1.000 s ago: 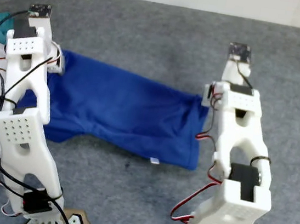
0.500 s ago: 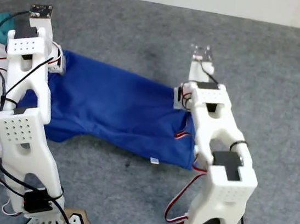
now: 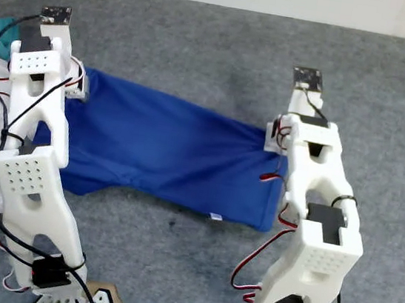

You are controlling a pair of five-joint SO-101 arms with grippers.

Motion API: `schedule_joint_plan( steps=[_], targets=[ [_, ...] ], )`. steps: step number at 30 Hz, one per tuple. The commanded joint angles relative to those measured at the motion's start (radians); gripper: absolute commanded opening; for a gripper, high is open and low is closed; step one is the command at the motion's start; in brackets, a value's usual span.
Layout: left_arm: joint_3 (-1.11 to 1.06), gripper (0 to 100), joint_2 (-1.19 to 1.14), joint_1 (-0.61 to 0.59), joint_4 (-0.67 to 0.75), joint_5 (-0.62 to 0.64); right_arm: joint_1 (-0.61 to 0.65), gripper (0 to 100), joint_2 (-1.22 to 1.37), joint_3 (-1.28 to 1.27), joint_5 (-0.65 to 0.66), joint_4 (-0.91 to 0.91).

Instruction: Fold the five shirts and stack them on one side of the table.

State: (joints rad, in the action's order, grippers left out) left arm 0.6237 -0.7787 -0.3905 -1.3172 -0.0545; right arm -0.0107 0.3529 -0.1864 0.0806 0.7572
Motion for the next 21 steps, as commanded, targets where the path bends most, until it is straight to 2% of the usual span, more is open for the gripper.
schedule_joint_plan(
  steps=[1, 12, 18, 21],
  targets=[
    [0.044, 16, 0.005, 0.019, -0.003, 0.011, -0.054, 0.7, -0.018, 0.045, 0.011, -0.016],
    [0.044, 16, 0.005, 0.019, -0.003, 0.011, -0.090, 0.8, -0.160, 0.045, 0.005, -0.015],
    [0.042, 16, 0.005, 0.019, -0.003, 0.011, -0.035, 0.8, -0.203, 0.047, 0.000, -0.018],
    [0.042, 16, 0.005, 0.019, -0.003, 0.011, -0.002, 1.2, -0.199, 0.045, -0.049, -0.036]
  ],
)
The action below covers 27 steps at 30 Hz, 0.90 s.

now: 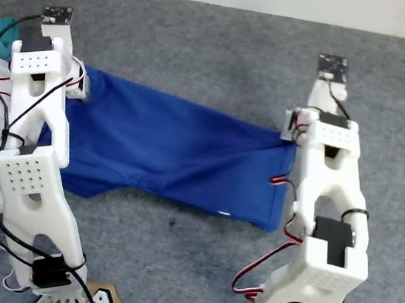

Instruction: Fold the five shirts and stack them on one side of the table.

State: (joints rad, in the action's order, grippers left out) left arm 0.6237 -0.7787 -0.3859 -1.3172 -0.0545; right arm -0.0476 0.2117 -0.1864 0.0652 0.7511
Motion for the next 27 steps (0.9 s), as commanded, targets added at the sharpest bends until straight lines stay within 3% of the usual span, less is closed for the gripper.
schedule_joint_plan(
  steps=[1, 9, 17, 27],
  targets=[
    [0.042, 16, 0.008, 0.015, -0.003, 0.011, 0.039, 1.2, -0.054, 0.045, -0.038, -0.031],
    [0.168, 16, 0.010, 0.021, -0.048, 0.012, 0.044, 1.2, -0.027, 0.042, -0.040, -0.031],
    [0.262, 16, 0.005, 0.127, -0.087, 0.012, 0.044, 1.2, 0.139, 0.101, -0.043, -0.058],
    [0.257, 16, 0.002, 0.071, -0.101, 0.012, 0.061, 1.2, 0.150, 0.099, -0.041, -0.061]
  ],
)
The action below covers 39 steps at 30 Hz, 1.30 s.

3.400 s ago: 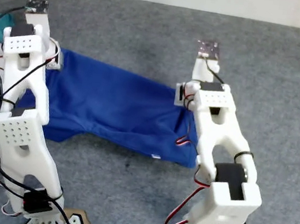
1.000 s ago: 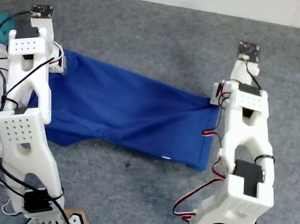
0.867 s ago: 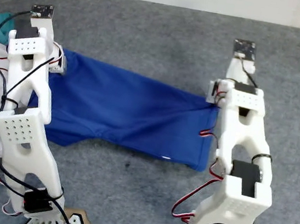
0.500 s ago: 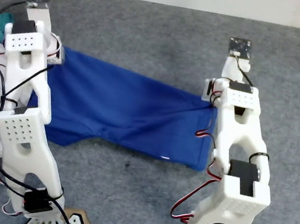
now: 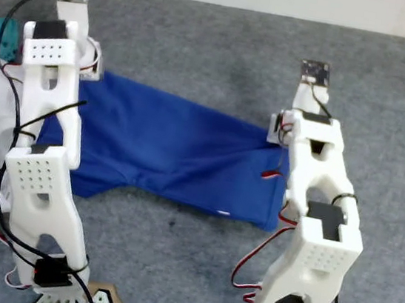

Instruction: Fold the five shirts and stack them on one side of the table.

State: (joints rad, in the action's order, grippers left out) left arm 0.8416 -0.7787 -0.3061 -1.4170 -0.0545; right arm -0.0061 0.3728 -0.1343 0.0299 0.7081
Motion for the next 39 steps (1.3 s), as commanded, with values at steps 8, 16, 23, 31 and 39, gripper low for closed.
schedule_joint_plan(
  steps=[8, 16, 23, 31, 39],
  targets=[
    [0.045, 16, -0.131, 0.117, 0.126, 0.012, 0.021, 1.2, -0.012, 0.051, -0.005, -0.018],
    [0.045, 16, -0.213, 0.088, 0.184, 0.012, 0.007, 1.2, -0.012, 0.053, -0.002, -0.018],
    [0.039, 16, -0.217, 0.013, 0.232, 0.011, -0.030, 1.2, -0.012, 0.053, 0.000, -0.018],
    [0.045, 16, -0.275, -0.038, 0.292, 0.008, -0.110, 1.2, -0.018, 0.053, 0.046, -0.018],
    [0.045, 16, -0.274, -0.045, 0.292, 0.008, -0.117, 1.2, -0.019, 0.074, 0.041, -0.013]
  ],
)
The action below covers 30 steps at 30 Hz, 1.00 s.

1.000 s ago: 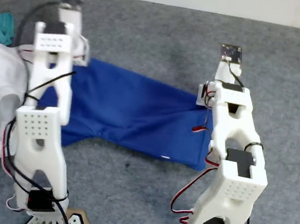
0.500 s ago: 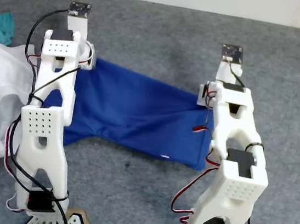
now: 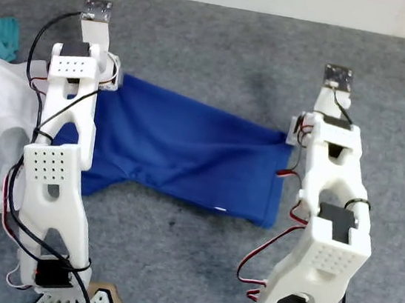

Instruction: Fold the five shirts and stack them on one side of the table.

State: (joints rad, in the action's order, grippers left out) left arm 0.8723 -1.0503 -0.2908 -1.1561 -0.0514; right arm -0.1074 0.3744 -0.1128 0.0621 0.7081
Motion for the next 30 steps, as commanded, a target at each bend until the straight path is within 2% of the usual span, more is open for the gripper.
schedule_joint_plan(
  steps=[1, 8, 10, 13, 16, 19, 30],
  targets=[
    [0.015, 16, -0.001, -0.065, 0.031, 0.005, -0.016, 1.2, -0.021, 0.053, 0.009, -0.013],
    [0.068, 16, 0.013, -0.085, 0.014, 0.008, -0.008, 2.2, -0.022, 0.099, 0.008, -0.002],
    [0.119, 17, 0.031, -0.085, -0.052, 0.008, -0.001, 7.7, -0.022, 0.125, 0.008, 0.041],
    [0.217, 25, 0.062, -0.070, -0.176, 0.009, 0.025, 16.3, -0.018, 0.162, -0.029, 0.113],
    [0.317, 34, 0.076, -0.050, -0.290, 0.009, 0.051, 16.6, -0.018, 0.170, -0.064, 0.136],
    [0.401, 37, 0.074, -0.054, -0.354, 0.009, 0.068, 16.6, -0.016, 0.160, -0.068, 0.136],
    [0.395, 37, 0.071, -0.113, -0.354, 0.005, 0.090, 16.6, -0.015, 0.166, -0.068, 0.131]
  ],
)
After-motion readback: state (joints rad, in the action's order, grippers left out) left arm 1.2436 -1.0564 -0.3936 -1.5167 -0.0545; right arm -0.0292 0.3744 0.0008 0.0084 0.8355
